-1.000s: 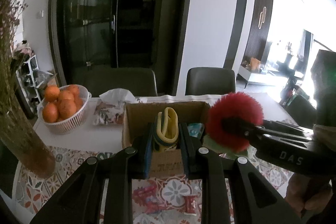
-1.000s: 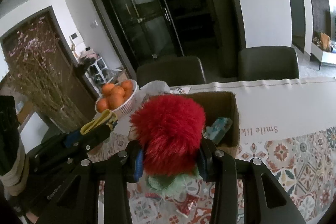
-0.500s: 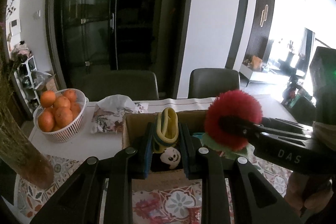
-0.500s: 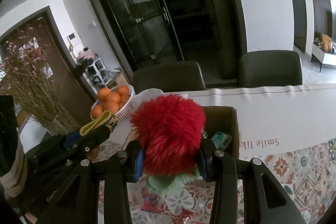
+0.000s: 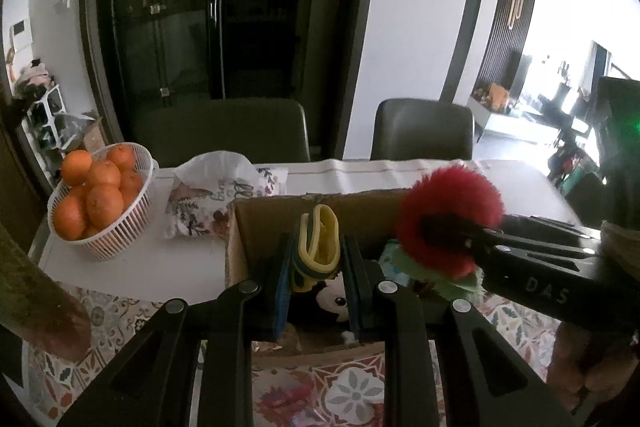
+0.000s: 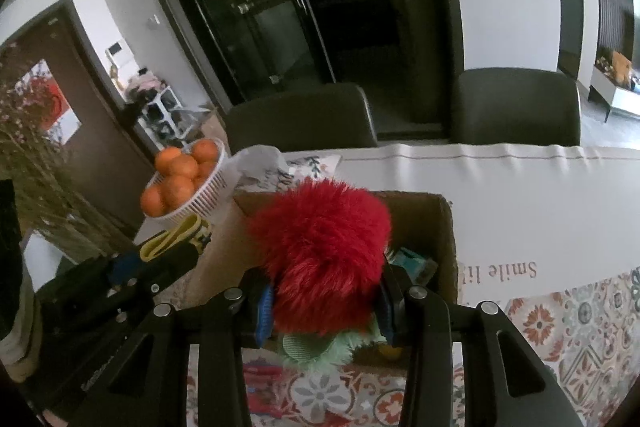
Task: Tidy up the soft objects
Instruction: 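Lower the clip and pompom into the box and open both tools, then withdraw both tools from the box toward the red snack packets on the table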
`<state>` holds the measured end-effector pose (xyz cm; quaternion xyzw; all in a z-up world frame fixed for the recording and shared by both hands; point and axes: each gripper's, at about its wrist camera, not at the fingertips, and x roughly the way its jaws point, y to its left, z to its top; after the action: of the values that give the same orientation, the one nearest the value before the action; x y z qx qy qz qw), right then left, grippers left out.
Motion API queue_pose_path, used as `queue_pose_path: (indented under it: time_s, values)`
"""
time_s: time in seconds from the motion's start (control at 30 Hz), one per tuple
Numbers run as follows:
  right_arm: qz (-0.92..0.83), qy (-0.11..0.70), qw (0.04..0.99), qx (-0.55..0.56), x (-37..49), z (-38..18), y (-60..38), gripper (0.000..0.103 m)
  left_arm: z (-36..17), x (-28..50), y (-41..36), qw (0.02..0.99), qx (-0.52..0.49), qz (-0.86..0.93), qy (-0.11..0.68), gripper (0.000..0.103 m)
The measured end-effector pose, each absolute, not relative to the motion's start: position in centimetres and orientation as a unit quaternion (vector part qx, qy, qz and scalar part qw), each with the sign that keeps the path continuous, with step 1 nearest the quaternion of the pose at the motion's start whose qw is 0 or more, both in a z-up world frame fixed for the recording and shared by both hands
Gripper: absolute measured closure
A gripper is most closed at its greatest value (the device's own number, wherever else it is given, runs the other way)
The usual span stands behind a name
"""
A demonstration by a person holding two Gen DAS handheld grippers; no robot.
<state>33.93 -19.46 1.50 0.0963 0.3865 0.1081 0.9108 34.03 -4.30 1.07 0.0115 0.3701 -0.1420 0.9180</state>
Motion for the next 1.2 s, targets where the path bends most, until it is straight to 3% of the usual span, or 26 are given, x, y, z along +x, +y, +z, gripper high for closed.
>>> queue_pose_path:
  time_s: [0.47,0.53,0.63,1.2]
  values:
    - [0.09,0.434,0.892,0.092,37.2,-2.1,-20.3,0.059,-2.2,37.3,-5.4,0.902,0.035,-0.139,0.407,0.076]
    - [0.091,0.44,0.889,0.092,37.5,-2.5,-20.3,0.055,-2.5,37.4,-5.3,0.901,0.034,-0.14,0.41,0.073]
    - [0.087,0.447,0.885,0.096,37.7,-3.0,-20.4,0.036,-2.6,37.5,-5.3,0.899,0.032,-0.141,0.413,0.062]
    - [0.034,0.401,0.911,0.085,34.0,-0.5,-20.6,0.035,-0.3,33.3,-3.7,0.905,0.04,-0.11,0.409,0.036]
